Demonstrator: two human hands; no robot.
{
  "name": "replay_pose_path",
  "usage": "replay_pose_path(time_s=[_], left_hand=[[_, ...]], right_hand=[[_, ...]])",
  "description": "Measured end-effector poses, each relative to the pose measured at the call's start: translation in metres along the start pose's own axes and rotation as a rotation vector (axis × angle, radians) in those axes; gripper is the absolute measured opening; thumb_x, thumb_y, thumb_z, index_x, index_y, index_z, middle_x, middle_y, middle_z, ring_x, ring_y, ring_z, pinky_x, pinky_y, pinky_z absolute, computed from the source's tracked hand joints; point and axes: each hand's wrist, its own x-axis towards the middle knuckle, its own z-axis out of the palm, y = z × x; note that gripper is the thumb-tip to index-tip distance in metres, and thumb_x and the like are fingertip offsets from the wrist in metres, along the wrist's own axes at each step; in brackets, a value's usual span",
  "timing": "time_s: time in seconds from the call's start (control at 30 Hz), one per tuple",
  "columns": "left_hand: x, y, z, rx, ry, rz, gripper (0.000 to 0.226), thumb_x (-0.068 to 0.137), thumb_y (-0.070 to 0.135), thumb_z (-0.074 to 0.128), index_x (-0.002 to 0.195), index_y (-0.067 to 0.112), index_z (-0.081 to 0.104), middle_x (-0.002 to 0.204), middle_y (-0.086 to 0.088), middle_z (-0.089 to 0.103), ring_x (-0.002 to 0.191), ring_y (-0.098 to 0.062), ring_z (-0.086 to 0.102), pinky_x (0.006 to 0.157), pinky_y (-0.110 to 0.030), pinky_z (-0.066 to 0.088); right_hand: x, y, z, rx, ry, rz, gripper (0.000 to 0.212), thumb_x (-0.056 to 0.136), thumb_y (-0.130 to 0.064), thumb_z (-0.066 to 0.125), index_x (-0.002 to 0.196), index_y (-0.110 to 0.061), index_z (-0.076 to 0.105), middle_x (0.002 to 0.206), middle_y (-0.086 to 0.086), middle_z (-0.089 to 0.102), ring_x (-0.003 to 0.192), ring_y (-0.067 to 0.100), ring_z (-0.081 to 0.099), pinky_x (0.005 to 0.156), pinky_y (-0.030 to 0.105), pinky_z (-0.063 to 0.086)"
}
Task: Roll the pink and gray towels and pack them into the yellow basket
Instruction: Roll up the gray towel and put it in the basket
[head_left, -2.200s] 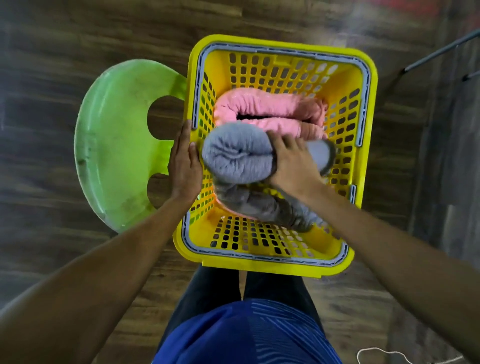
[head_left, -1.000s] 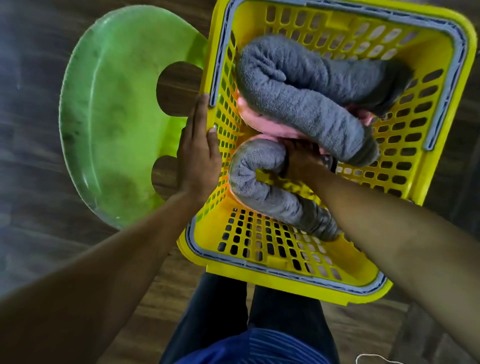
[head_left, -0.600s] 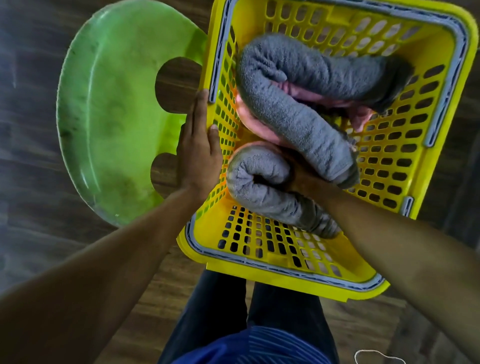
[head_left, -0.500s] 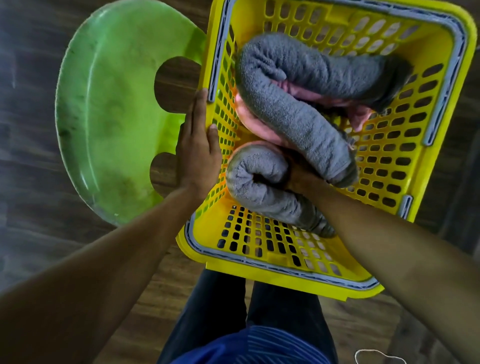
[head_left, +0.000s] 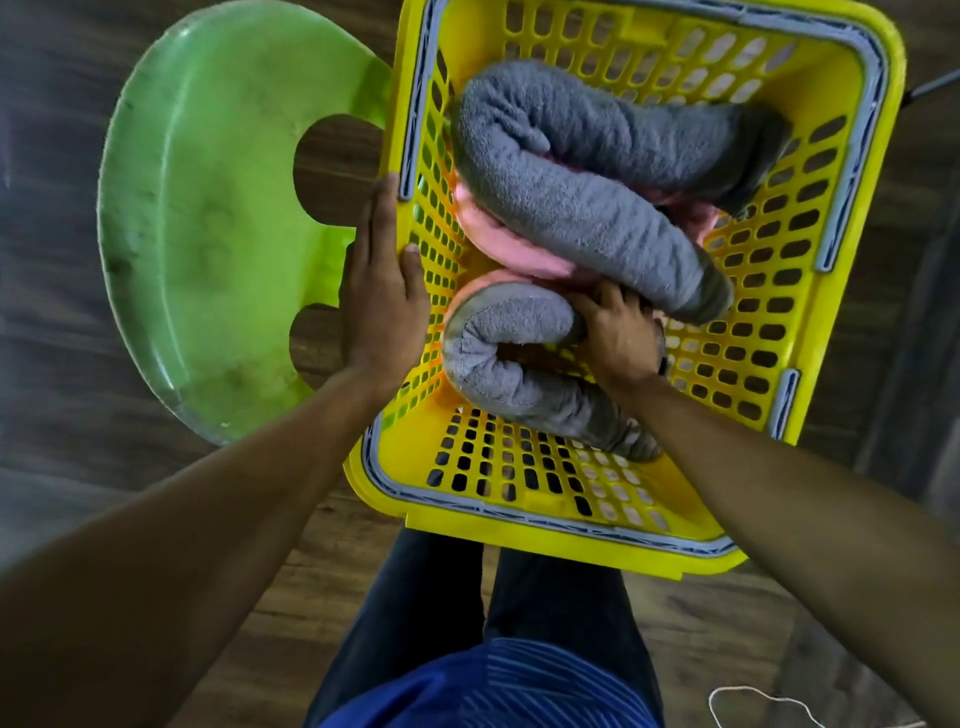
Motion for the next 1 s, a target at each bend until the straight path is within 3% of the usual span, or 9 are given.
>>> replay_pose_path(time_s=[0.17,0.27,0.4,0.47,0.57,0.63,0.77,0.9,1.0], left_hand=[[0.000,0.002,0.000,0.005,0.005,-0.001,0.056,0.100,0.014,0.039,0.153,0.015,0.022,0.159,0.000,0.025,0.144,-0.016,0.026,0.109,-0.016,0.023],[0.000,0.002,-0.001,0.005,0.004,0.003,0.056,0.100,0.014,0.040,0.153,0.014,0.022,0.159,-0.001,0.024,0.144,-0.016,0.027,0.108,-0.014,0.022],[0.000,0.002,0.000,0.011,0.003,0.002,0.056,0.100,0.015,0.041,0.153,0.013,0.022,0.159,-0.002,0.025,0.143,-0.016,0.027,0.107,-0.009,0.019],[0.000,0.002,0.000,0.019,0.008,0.002,0.056,0.100,0.017,0.041,0.153,0.013,0.022,0.159,-0.002,0.025,0.143,-0.017,0.028,0.106,-0.008,0.018],[-0.001,0.003,0.000,0.035,0.013,-0.009,0.056,0.100,0.018,0.041,0.153,0.014,0.022,0.159,-0.001,0.025,0.141,-0.017,0.030,0.104,-0.012,0.022],[-0.001,0.002,0.000,0.038,0.012,-0.009,0.057,0.100,0.018,0.041,0.153,0.014,0.021,0.159,-0.002,0.025,0.142,-0.017,0.029,0.104,-0.012,0.022],[-0.002,0.001,0.001,0.036,0.009,0.004,0.057,0.100,0.018,0.041,0.153,0.014,0.021,0.159,-0.003,0.025,0.142,-0.017,0.029,0.104,-0.004,0.016],[-0.002,0.002,0.000,0.052,0.007,-0.012,0.058,0.101,0.019,0.041,0.154,0.017,0.020,0.159,-0.001,0.024,0.139,-0.019,0.032,0.101,-0.013,0.021],[-0.002,0.003,-0.002,0.061,-0.001,-0.010,0.058,0.101,0.019,0.042,0.154,0.017,0.018,0.159,-0.001,0.023,0.138,-0.019,0.032,0.099,-0.015,0.023]], right_hand=[[0.011,0.008,0.002,0.014,0.110,0.056,0.039,0.080,-0.025,0.049,0.115,-0.011,0.062,0.108,0.022,0.056,0.098,0.045,0.054,0.083,0.051,0.043],[0.004,0.001,0.014,0.076,-0.043,0.128,0.058,0.076,-0.032,0.053,0.131,-0.012,0.050,0.127,0.021,0.050,0.113,0.045,0.048,0.094,0.053,0.037],[-0.011,0.013,0.033,0.092,-0.207,0.232,0.073,0.076,-0.019,0.067,0.143,-0.019,0.037,0.141,0.012,0.045,0.125,0.041,0.043,0.106,0.056,0.031],[-0.009,0.017,0.029,0.148,-0.159,0.200,0.071,0.074,-0.012,0.066,0.140,-0.021,0.042,0.138,0.013,0.049,0.122,0.042,0.047,0.104,0.055,0.035],[-0.005,0.013,0.012,0.151,0.051,0.054,0.054,0.080,-0.028,0.049,0.134,-0.028,0.052,0.128,0.014,0.053,0.111,0.043,0.050,0.093,0.049,0.037],[-0.003,0.009,0.004,0.076,0.081,0.023,0.056,0.080,-0.029,0.041,0.136,-0.032,0.050,0.128,0.015,0.048,0.113,0.042,0.045,0.092,0.050,0.034],[0.007,0.005,0.013,-0.016,0.046,0.089,0.053,0.083,-0.020,0.040,0.133,-0.029,0.053,0.132,0.019,0.044,0.119,0.043,0.041,0.096,0.057,0.033],[0.014,-0.004,0.019,0.025,0.006,0.194,0.036,0.091,-0.014,0.048,0.124,-0.018,0.062,0.128,0.023,0.050,0.111,0.046,0.047,0.089,0.055,0.043],[0.013,-0.009,0.013,0.110,-0.113,0.240,0.042,0.093,-0.014,0.047,0.135,-0.018,0.053,0.138,0.023,0.041,0.120,0.045,0.041,0.095,0.053,0.040]])
